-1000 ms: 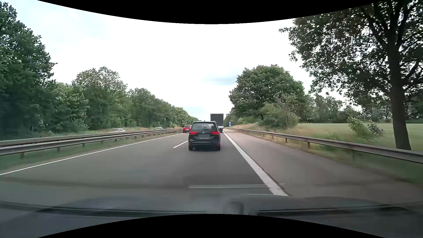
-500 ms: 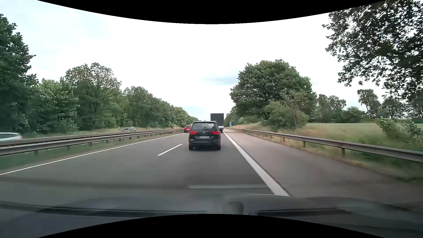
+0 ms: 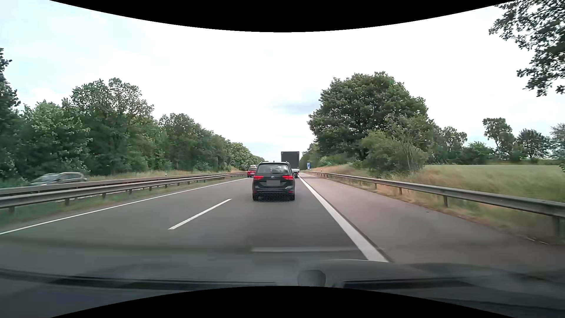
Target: Follow the waypoints while adhering to traffic rules and regulations
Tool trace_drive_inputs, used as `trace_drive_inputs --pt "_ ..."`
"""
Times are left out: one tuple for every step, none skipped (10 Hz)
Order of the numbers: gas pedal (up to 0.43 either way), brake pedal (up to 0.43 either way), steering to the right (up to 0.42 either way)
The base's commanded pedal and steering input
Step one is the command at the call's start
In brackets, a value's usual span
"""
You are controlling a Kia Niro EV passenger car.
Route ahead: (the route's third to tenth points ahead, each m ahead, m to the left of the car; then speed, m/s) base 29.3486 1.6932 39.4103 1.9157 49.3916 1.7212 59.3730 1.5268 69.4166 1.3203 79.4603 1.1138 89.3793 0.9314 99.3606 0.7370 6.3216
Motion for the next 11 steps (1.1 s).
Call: trace_drive_inputs --pt "0.079 0.0 -0.002" --pt "0.079 0.0 -0.002" --pt "0.079 0.0 -0.002" --pt "0.079 0.0 -0.002" --pt "0.079 0.0 -0.002" --pt "0.087 0.0 -0.002" --pt "0.087 0.0 -0.002" --pt "0.087 0.0 -0.002" --pt "0.087 0.0 -0.002" --pt "0.087 0.0 -0.002" --pt "0.087 0.0 -0.001"
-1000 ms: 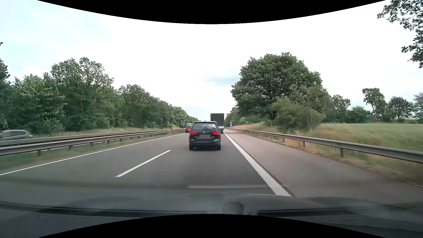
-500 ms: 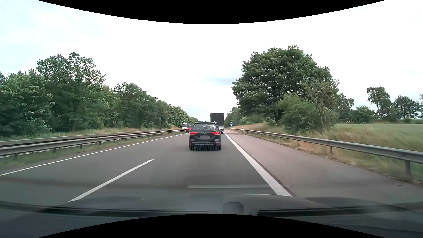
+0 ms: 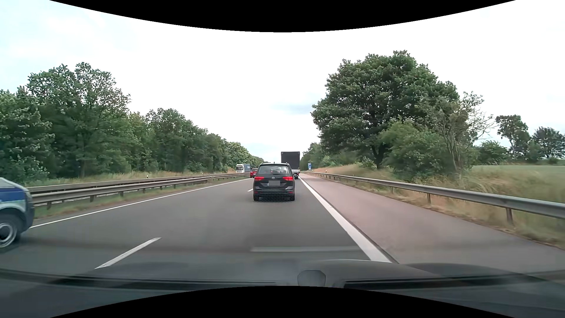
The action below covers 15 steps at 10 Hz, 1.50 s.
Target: Follow the waypoints while adhering to traffic rules and regulations
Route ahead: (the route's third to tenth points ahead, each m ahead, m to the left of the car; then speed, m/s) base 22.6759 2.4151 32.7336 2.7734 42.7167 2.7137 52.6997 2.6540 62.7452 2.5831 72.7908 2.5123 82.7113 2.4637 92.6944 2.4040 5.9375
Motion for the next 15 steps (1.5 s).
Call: trace_drive_inputs --pt "0.087 0.0 -0.001" --pt "0.087 0.0 -0.001" --pt "0.087 0.0 0.0" --pt "0.087 0.0 0.0" --pt "0.087 0.0 0.0" --pt "0.087 0.0 0.0" --pt "0.087 0.0 0.001" --pt "0.087 0.0 0.0" --pt "0.087 0.0 0.0" --pt "0.087 0.0 0.0" --pt "0.087 0.0 0.0" --pt "0.087 0.0 0.0" --pt "0.087 0.0 0.0" --pt "0.087 0.0 0.0" --pt "0.087 0.0 0.0"
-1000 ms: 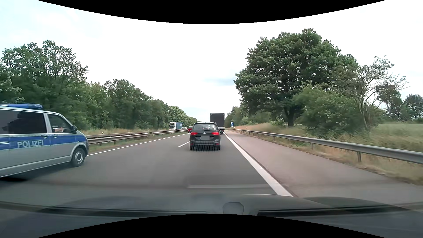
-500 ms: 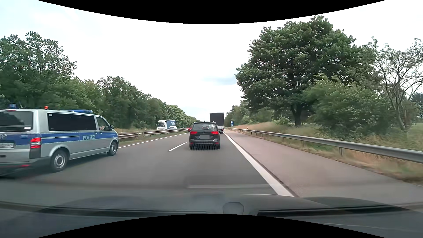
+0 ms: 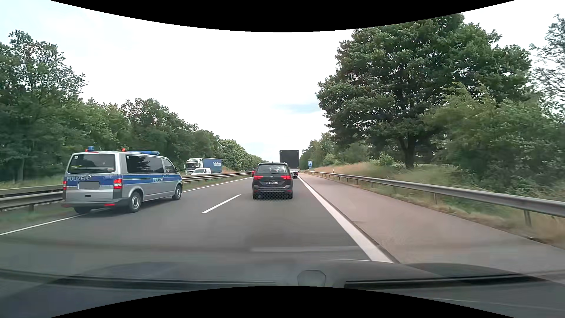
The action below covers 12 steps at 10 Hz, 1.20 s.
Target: Follow the waypoints while adhering to traffic rules and regulations
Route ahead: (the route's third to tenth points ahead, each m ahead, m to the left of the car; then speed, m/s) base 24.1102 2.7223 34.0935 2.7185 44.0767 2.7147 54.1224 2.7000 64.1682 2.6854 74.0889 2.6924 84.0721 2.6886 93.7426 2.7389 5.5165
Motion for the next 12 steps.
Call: trace_drive_inputs --pt "0.087 0.0 0.0" --pt "0.098 0.0 0.0" --pt "0.098 0.0 0.0" --pt "0.098 0.0 0.0" --pt "0.098 0.0 0.0" --pt "0.11 0.0 0.0" --pt "0.11 0.0 0.0" --pt "0.11 0.0 0.0" --pt "0.11 0.0 0.0" --pt "0.11 0.0 0.0" --pt "0.11 0.0 0.0" --pt "0.11 0.0 0.0"
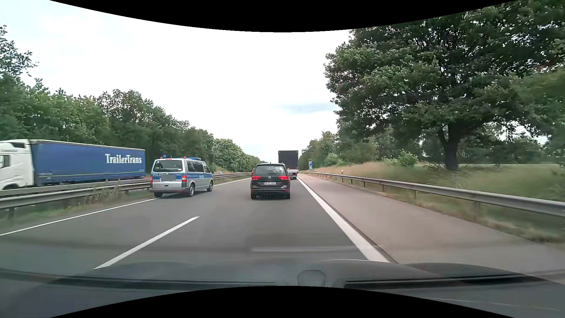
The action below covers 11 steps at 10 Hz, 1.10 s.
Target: Follow the waypoints while adhering to traffic rules and regulations
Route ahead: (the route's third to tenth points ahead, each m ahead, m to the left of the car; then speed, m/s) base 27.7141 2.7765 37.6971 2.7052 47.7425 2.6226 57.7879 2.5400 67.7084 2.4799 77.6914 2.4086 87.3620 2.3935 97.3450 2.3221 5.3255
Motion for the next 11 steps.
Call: trace_drive_inputs --pt "0.11 0.0 0.0" --pt "0.11 0.0 0.0" --pt "0.11 0.0 0.0" --pt "0.11 0.0 0.0" --pt "0.11 0.0 0.0" --pt "0.11 0.0 0.0" --pt "0.11 0.0 0.0" --pt "0.11 0.0 0.0" --pt "0.11 0.0 0.0" --pt "0.118 0.0 0.0" --pt "0.118 0.0 0.0"
